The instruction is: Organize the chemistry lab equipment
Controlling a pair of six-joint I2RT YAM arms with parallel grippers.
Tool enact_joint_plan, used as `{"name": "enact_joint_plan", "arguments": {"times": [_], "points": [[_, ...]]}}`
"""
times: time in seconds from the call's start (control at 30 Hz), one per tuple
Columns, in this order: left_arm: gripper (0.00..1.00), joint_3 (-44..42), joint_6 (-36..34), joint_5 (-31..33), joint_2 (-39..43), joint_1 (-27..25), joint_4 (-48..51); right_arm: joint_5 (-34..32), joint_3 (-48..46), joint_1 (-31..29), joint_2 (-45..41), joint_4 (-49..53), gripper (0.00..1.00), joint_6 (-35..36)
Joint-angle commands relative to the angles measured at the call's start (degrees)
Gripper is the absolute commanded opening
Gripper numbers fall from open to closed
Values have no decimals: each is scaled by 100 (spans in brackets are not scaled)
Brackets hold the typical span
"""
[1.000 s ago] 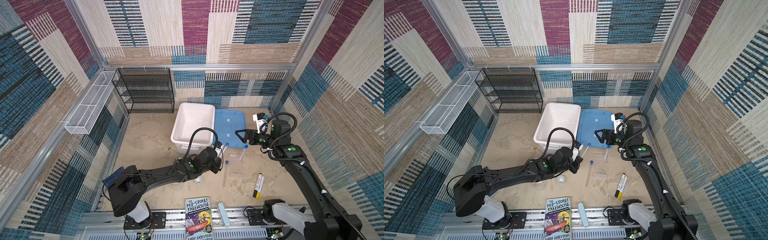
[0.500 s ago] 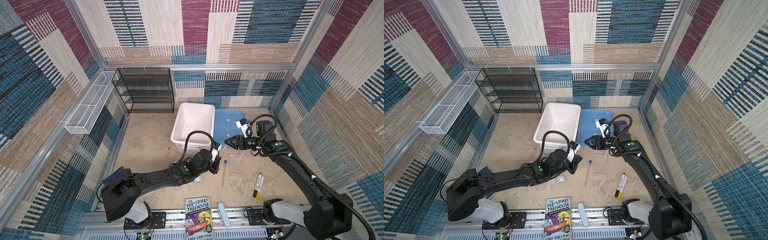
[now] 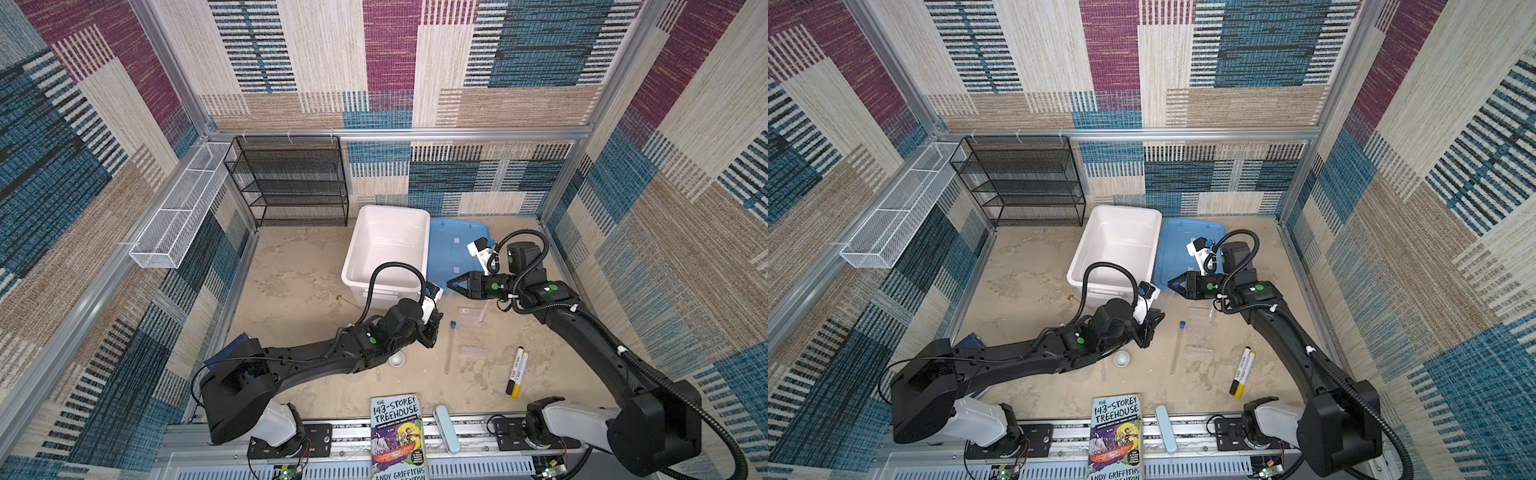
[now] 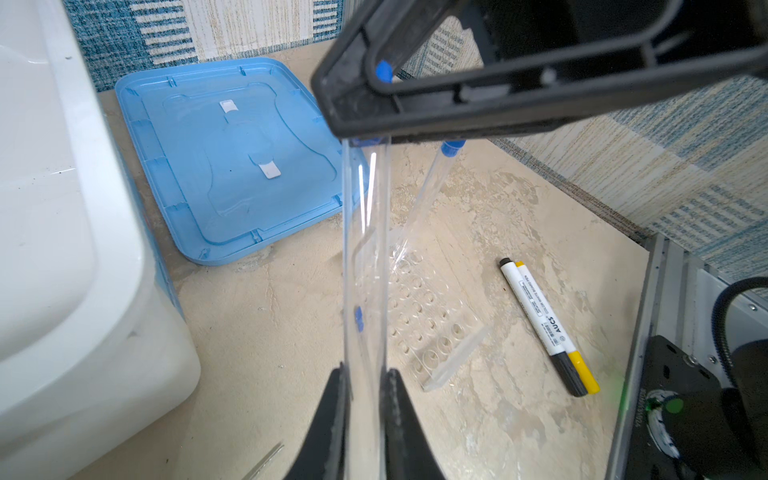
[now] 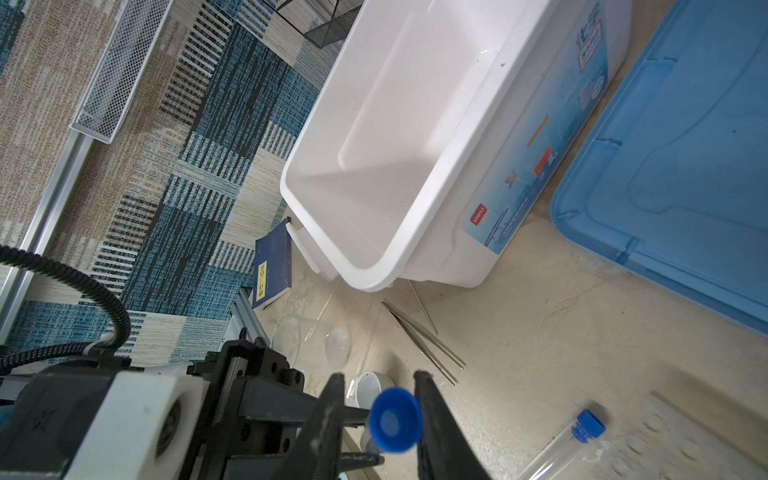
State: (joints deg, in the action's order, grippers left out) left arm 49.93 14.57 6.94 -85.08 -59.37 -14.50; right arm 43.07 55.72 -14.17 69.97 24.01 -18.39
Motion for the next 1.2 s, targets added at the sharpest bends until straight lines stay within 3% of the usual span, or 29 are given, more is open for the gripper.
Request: {"name": "enact_joint_plan", "arguments": {"times": [0.0, 0.2, 0.53, 0.57, 0.6, 0.67, 0.77, 0.97, 1.17], "points": [[14, 17, -314, -103, 26, -6, -194, 88, -34, -11, 12, -238, 29, -69], [14, 31, -314, -131, 18, -13, -205, 111, -142, -8, 51, -359, 29, -116], [15, 100, -289, -107, -102, -21, -172, 69, -210, -14, -8, -336, 20, -95], [18, 113, -280, -110, -107, -18, -176, 61, -224, -7, -25, -327, 20, -89], [29, 113, -264, -129, -123, -17, -180, 32, -241, -12, -53, -326, 20, -77], [57, 151, -233, -230, -121, -13, -159, -110, -285, -8, -162, -333, 20, -48], [99, 299, -46, -378, -148, -10, -38, -734, -388, -37, -516, -303, 19, 89], [99, 749, 308, -532, -219, -9, 341, -2877, -718, -454, -1337, -151, 17, 323], [99, 1143, 134, -777, -492, 17, 659, -4690, -1216, -1080, -2041, -278, 18, 128]]}}
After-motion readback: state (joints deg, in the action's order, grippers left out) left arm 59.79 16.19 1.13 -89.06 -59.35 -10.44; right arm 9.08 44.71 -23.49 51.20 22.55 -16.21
